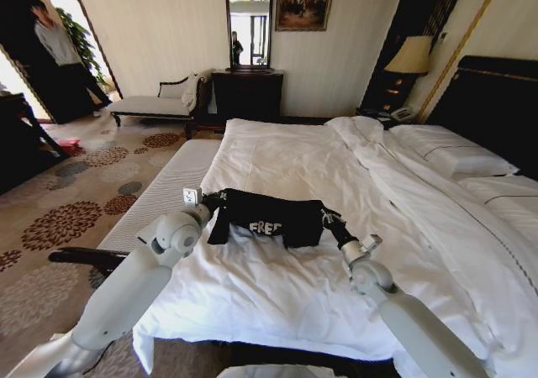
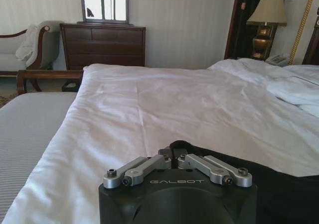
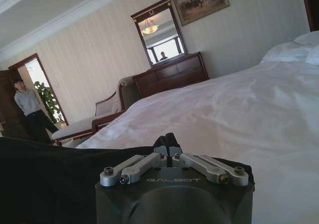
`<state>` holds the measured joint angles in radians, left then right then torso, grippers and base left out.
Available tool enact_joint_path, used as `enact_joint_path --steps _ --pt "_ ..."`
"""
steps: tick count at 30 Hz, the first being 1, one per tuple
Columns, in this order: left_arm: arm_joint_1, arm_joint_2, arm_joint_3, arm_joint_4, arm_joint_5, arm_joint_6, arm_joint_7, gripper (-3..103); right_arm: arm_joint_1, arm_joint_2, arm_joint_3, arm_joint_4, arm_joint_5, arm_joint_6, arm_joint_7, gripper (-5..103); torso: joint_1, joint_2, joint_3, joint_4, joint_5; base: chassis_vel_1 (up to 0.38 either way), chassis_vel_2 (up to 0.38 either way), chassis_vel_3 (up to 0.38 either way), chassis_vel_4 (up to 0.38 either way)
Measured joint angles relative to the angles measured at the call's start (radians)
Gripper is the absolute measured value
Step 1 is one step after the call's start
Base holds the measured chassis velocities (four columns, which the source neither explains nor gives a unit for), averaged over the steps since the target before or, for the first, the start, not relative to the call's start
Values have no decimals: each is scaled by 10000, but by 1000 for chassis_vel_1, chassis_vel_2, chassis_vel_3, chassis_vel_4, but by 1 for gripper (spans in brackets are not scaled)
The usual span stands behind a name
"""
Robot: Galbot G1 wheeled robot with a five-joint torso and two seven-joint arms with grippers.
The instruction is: Fold the clothes on the bed.
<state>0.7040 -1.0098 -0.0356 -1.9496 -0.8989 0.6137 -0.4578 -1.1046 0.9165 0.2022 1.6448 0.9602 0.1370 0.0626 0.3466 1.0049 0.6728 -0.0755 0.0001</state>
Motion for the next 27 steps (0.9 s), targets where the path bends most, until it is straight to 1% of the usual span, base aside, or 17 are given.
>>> enact_joint_path --steps 3,4,5,8,9,10,12,13,15,16,17,18,19,21,23,25,27 --pt "-141 -495 -19 454 307 -149 150 0 393 190 -253 -717 -13 -6 144 0 1 -1 0 3 1 0 0 0 0" --pt "-293 -839 -51 808 450 -199 214 0 679 280 -461 -1189 -13 43 282 0 1 -1 1 3 1 0 0 0 0" --pt "-293 -839 -51 808 450 -199 214 0 679 280 -461 -1189 -13 43 282 0 1 -1 1 3 1 0 0 0 0" --pt "-634 -1348 -72 1409 680 -290 308 0 1116 331 -663 -1785 14 192 544 0 1 -1 1 3 2 0 0 0 0" --pt "-738 -1445 -77 1522 714 -310 320 0 1213 313 -656 -1833 92 221 597 5 1 -1 1 1 1 0 0 0 0" --pt "-738 -1445 -77 1522 714 -310 320 0 1213 313 -656 -1833 92 221 597 5 1 -1 1 1 1 0 0 0 0" --pt "-961 -1598 -73 1679 724 -312 355 0 1345 148 -500 -1713 459 288 700 16 2 -1 2 2 1 0 0 0 0" --pt "-961 -1598 -73 1679 724 -312 355 0 1345 148 -500 -1713 459 288 700 16 2 -1 2 2 1 0 0 0 0" --pt "-1083 -1654 -71 1686 720 -313 367 0 1353 -47 -366 -1395 688 368 729 27 1 -1 1 2 1 0 0 0 0" --pt "-1179 -1689 -61 1662 707 -305 374 0 1285 -278 -252 -928 900 415 697 32 1 -1 1 2 -1 0 0 0 0" --pt "-1223 -1702 -54 1624 702 -297 377 0 1234 -404 -215 -682 1005 423 651 32 1 -1 1 2 -2 0 0 0 0" --pt "-1275 -1714 -42 1565 693 -285 378 0 1150 -569 -203 -353 1118 425 553 37 1 -1 0 1 -1 0 0 0 0" --pt "-1275 -1714 -42 1565 693 -285 378 0 1150 -569 -203 -353 1118 425 553 37 1 -1 0 1 -1 0 0 0 0" --pt "-1295 -1731 -13 1481 687 -259 380 0 994 -834 -283 112 1110 441 341 48 1 0 1 1 -2 0 0 0 0" --pt "-1295 -1745 -10 1409 686 -251 378 0 860 -998 -458 381 892 477 145 59 1 -1 1 2 0 0 0 0 0" --pt "-1295 -1753 -12 1377 685 -246 377 0 784 -1055 -566 507 744 512 30 59 1 -1 1 2 -1 0 0 0 0" --pt "-1295 -1760 -40 1308 675 -236 374 0 671 -1093 -774 661 470 589 -122 70 1 -1 1 2 0 0 0 0 0"
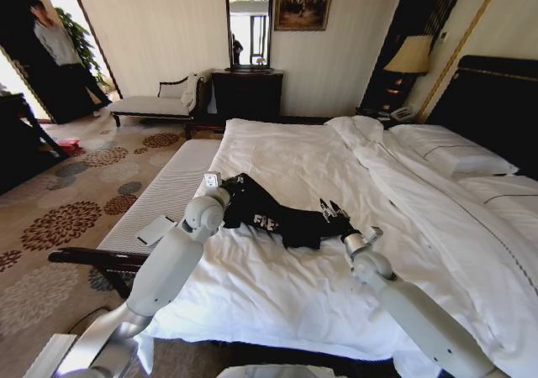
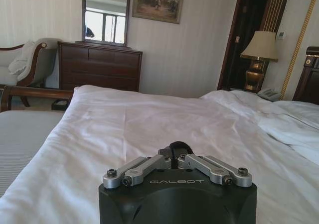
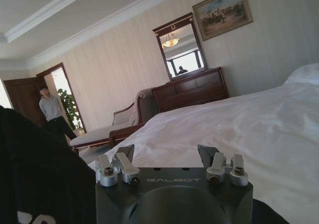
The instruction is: Fold the clothes on the bed.
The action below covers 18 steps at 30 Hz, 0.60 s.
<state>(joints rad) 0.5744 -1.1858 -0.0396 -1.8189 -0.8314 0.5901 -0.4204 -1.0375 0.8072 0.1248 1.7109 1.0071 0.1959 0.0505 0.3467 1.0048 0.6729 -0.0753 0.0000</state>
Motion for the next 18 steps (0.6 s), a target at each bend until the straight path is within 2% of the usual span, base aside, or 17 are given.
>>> enact_joint_path --steps 1,2,4,6,7,9,10,12,18 --pt "-5 -1 -20 -48 -18 12 -2 0 -40 -2 -96 40 -161 58 -64 76 0 0 0 1 0 0 0 0 0" --pt "-5 -1 -20 -48 -18 12 -2 0 -40 -2 -96 40 -161 58 -64 76 0 0 0 1 0 0 0 0 0" --pt "-29 32 -76 -233 -116 61 -26 0 -66 3 -407 86 -646 195 -172 86 0 0 0 0 0 0 0 0 0" --pt "-31 56 -89 -297 -151 82 -45 0 -49 4 -499 82 -837 205 -180 86 0 0 0 0 0 0 0 0 0" --pt "-31 112 -101 -389 -207 116 -87 0 22 5 -639 -8 -1284 206 -182 96 -1 1 -1 0 0 0 0 0 0" --pt "17 214 -112 -538 -249 148 -128 0 188 2 -822 -337 -2359 209 -183 99 0 1 0 1 0 0 0 0 0" --pt "17 214 -112 -538 -249 148 -128 0 188 2 -822 -337 -2359 209 -183 99 0 1 0 1 0 0 0 0 0" --pt "125 319 -130 -680 -266 179 -142 0 350 -103 -979 -564 -3175 39 -99 100 0 0 0 2 0 0 0 0 0" --pt "182 473 -218 -849 -320 194 -153 0 692 -488 -1320 -757 -3598 -212 59 100 -1 1 0 1 -1 0 0 0 0"
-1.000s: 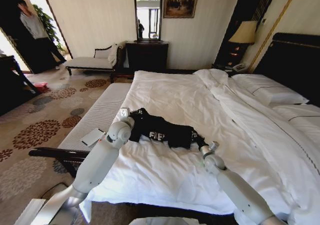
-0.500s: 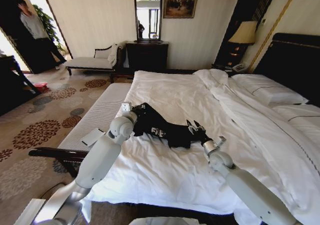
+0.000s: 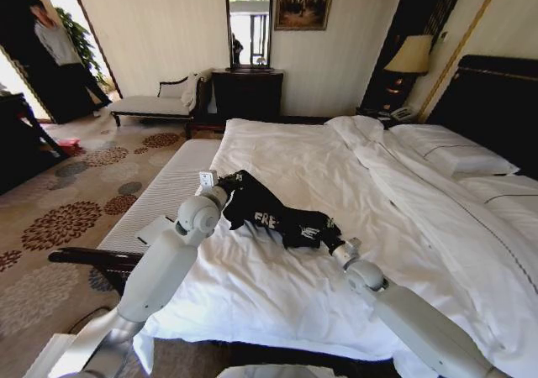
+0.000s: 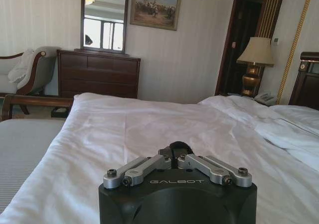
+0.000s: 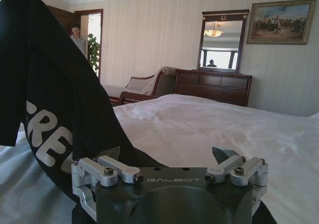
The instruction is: Fold the clothes on the bed.
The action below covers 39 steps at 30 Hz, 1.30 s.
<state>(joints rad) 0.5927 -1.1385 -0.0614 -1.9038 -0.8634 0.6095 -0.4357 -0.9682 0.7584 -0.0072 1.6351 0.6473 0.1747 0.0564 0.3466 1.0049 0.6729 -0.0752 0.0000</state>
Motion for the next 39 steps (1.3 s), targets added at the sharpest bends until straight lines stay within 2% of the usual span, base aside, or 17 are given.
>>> enact_joint_path --steps 7,13,22,39 --pt "-106 56 -19 -59 -94 2 -12 0 358 -490 -316 -333 -326 -81 1 100 1 -1 0 -2 0 0 0 0 0" --pt "-201 65 -29 -87 -182 9 -23 0 544 -613 -653 -626 -508 -85 -67 100 0 0 0 -3 1 0 0 0 0" --pt "-229 133 -7 -140 -219 26 -40 0 1163 -216 -1447 -1139 -509 123 -336 100 0 -1 0 0 0 0 0 0 0" --pt "-298 114 54 -30 -207 52 -60 0 1834 93 -2069 -1705 -356 541 -1337 100 1 -1 1 -1 0 0 0 0 0"
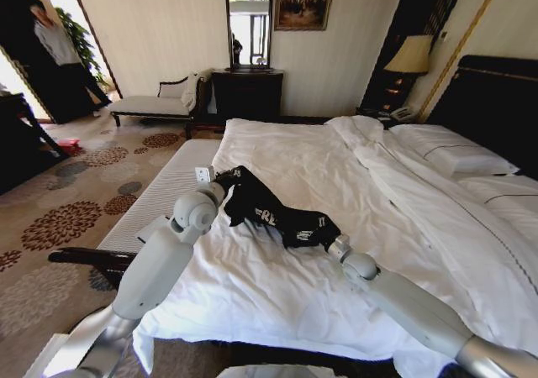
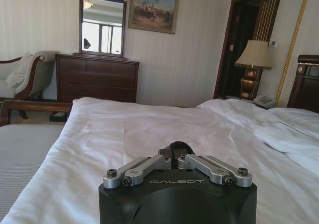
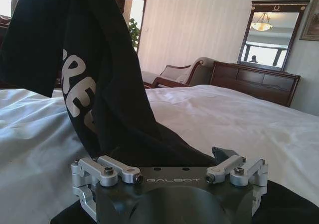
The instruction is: Fold the clothes on the bed.
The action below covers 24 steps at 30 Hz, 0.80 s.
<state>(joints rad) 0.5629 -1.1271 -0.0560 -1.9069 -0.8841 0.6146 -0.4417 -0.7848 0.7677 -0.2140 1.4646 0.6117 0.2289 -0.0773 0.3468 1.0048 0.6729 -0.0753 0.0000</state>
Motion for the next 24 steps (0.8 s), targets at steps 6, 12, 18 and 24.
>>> enact_joint_path --steps 6,12,18,24 --pt "-2 -8 3 38 16 0 -4 0 73 94 -55 -188 0 34 -228 88 0 0 0 0 0 0 0 0 0" --pt "-2 10 1 53 25 0 -12 0 248 170 -117 -358 92 141 -450 66 0 0 0 0 -1 0 0 0 0" --pt "0 23 -2 53 33 0 -17 0 302 188 -135 -425 207 312 -683 44 0 0 -1 1 0 0 0 0 0" --pt "2 19 -3 53 36 0 -28 0 107 130 -48 -420 207 452 -841 23 0 0 -1 1 0 0 0 0 0"
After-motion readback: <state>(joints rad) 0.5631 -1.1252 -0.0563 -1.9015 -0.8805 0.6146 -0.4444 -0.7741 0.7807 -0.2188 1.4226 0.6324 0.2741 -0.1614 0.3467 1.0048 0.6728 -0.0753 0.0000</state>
